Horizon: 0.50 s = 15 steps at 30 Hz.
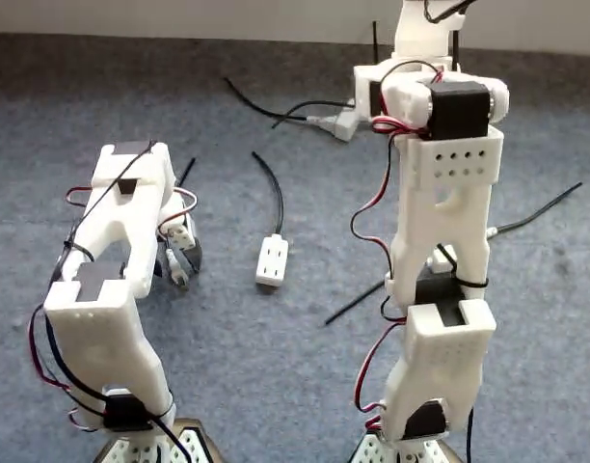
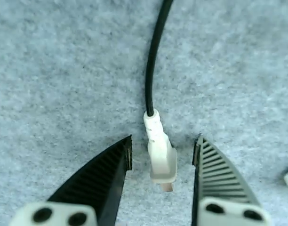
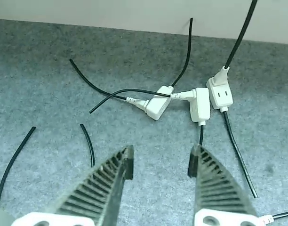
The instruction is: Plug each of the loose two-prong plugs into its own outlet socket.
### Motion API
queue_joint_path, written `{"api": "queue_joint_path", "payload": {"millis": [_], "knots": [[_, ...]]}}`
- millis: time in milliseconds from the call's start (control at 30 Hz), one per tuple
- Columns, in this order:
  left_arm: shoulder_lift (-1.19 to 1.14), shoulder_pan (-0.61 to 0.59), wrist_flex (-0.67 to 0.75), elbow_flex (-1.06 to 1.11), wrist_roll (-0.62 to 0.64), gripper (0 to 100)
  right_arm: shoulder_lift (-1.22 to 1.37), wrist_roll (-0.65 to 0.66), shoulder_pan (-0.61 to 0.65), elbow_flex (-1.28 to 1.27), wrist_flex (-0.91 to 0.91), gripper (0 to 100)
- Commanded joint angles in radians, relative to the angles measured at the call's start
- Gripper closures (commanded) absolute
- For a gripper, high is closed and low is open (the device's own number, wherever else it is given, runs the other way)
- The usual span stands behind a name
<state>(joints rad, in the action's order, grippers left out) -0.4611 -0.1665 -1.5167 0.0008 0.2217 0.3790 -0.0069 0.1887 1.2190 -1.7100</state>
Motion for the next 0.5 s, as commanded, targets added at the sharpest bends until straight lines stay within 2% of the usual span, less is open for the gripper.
{"api": "queue_joint_path", "payload": {"millis": [0,300,467], "knots": [[0.053,-0.01,0.008,0.018,0.005,78,-0.053,0.014,-0.01,0.005,0.015,80.0],[0.053,-0.002,0.074,0.084,0.054,78,-0.053,0.012,-0.01,0.007,0.016,80.0],[0.053,-0.002,0.144,0.085,0.055,90,-0.051,0.009,-0.01,-0.001,0.036,80.0]]}}
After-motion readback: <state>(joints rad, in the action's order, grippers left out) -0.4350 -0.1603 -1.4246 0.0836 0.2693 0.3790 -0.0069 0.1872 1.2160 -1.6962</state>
